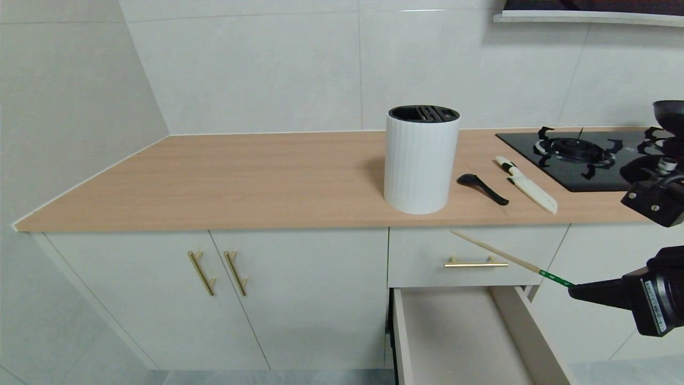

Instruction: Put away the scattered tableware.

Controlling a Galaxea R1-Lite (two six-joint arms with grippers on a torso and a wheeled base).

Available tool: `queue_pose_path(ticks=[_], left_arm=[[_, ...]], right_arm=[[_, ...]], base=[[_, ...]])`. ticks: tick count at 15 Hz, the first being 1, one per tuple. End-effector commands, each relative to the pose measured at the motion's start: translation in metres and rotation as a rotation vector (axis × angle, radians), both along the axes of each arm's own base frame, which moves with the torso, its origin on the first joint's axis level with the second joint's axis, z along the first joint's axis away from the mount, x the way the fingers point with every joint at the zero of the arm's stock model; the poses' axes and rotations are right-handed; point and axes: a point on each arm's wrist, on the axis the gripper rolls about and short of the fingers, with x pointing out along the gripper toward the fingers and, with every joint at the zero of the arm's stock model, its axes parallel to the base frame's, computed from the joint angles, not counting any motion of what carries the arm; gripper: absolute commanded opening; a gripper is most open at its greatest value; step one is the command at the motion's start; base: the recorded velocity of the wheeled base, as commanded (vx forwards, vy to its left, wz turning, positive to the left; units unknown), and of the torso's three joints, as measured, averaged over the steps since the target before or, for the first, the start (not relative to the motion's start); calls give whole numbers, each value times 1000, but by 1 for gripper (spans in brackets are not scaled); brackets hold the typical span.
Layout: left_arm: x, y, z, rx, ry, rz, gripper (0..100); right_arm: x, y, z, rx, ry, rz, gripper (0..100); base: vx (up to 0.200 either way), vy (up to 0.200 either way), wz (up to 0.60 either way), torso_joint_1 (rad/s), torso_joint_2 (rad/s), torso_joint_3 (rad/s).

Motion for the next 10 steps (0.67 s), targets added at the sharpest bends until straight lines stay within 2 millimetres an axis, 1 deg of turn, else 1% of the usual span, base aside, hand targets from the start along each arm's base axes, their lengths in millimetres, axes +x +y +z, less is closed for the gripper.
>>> queue_pose_path(ticks=[1,5,10], left_arm=[[0,0,0,0,1,0,100],[0,0,0,0,1,0,100],[0,0,0,0,1,0,100]], right_arm=[[2,1,-2,-4,12,1,0],[8,3,-9,-17,42,2,0],[13,7,-15,-19,44,7,0]], base=[[0,0,0,-193,476,286],[0,0,0,-196,480,286],[0,0,0,-163,465,299]])
